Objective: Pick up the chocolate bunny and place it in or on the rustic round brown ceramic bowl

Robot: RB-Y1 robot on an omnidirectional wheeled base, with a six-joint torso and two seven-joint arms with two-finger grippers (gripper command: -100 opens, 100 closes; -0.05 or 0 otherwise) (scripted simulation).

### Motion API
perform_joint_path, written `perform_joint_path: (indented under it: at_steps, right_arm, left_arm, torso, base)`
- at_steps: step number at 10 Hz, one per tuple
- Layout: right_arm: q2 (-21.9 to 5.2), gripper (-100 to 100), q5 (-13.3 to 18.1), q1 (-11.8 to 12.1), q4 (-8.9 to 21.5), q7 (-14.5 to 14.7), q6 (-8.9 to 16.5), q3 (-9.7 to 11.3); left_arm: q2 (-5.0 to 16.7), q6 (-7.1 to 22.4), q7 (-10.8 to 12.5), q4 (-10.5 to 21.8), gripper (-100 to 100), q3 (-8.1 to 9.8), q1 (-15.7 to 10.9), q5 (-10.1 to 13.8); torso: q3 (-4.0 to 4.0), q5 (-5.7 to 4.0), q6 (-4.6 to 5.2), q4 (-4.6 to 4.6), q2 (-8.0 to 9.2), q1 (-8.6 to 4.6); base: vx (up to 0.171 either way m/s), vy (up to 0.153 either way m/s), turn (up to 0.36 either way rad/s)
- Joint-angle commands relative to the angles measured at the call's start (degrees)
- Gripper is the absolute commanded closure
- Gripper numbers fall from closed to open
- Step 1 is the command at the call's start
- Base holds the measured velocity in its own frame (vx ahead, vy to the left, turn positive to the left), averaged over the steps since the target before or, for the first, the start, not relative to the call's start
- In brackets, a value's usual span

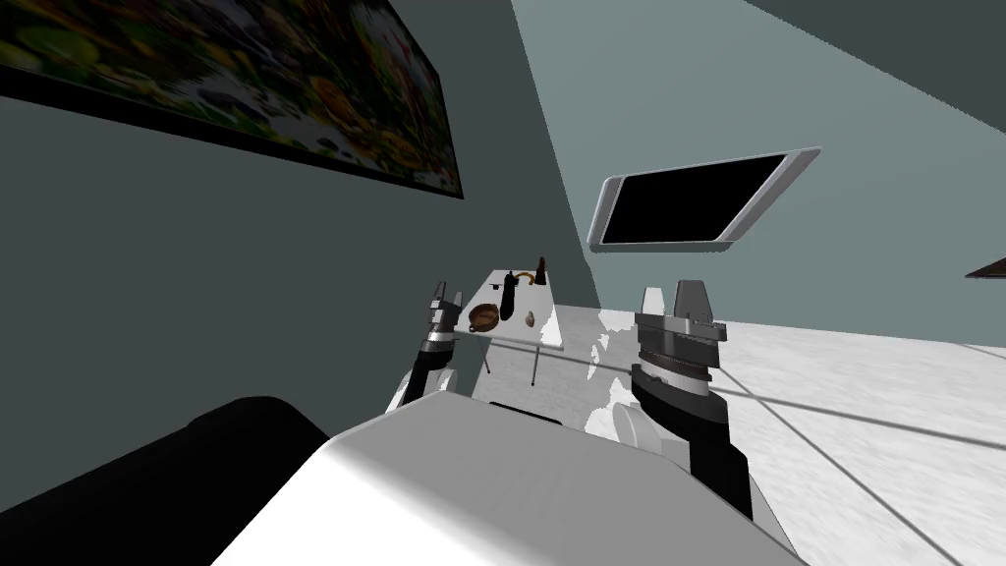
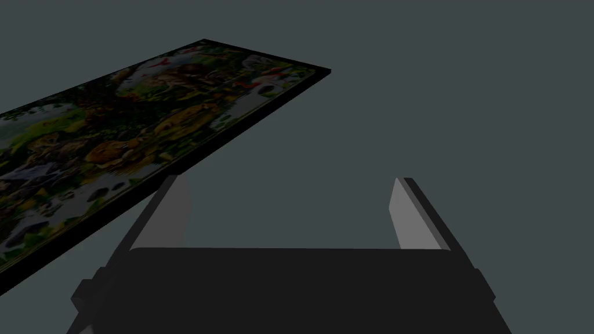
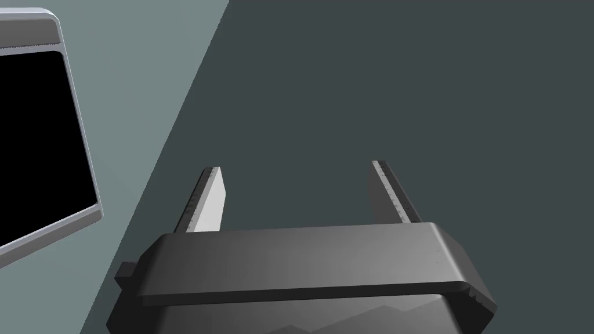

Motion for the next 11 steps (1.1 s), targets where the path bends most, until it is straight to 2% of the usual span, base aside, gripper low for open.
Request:
perform_joint_path:
  at_steps: [1, 5, 9, 10, 11]
  right_arm:
    - [0.0, 0, 0.0, 0.0, 0.0, 0.0, 0.0, 0.0]
    - [0.01, 0, 0.0, 0.0, 0.0, 0.0, 0.0, 0.01]
    - [0.02, 0, 0.0, 0.0, 0.0, 0.0, 0.0, 0.02]
    - [0.02, 0, 0.0, 0.0, 0.0, 0.0, 0.0, 0.02]
    - [0.01, 0, 0.0, 0.0, 0.0, 0.0, 0.0, 0.01]
  left_arm:
    - [2.51, -0.26, 0.19, 0.9, -100, -0.3, -0.03, -0.12]
    - [8.29, -1.08, 0.96, 4.06, -100, -1.44, 0.0, -0.63]
    - [15.15, -2.19, 2.44, 9.13, -100, -3.02, 0.18, -1.59]
    - [15.73, -2.19, 2.44, 9.13, -100, -3.02, 0.18, -1.59]
    - [17.85, -2.47, 2.95, 10.66, -100, -3.43, 0.26, -1.9]
  torso:
    - [0.0, 0.0, 0.0, 0.0, 0.0, 0.0]
    - [-0.01, -0.1, 0.0, 0.0, -0.01, -0.45]
    - [0.0, -0.17, -0.01, 0.0, 0.01, -0.77]
    - [0.01, -0.18, 0.0, 0.0, 0.01, -0.78]
    - [-0.02, -0.14, 0.02, 0.0, -0.04, -0.55]
  base:
    - [-0.002, -0.049, 0.084]
    - [-0.001, -0.119, 0.11]
    - [-0.007, -0.192, 0.152]
    - [0.0, -0.133, 0.044]
    - [0.014, -0.131, 0.075]
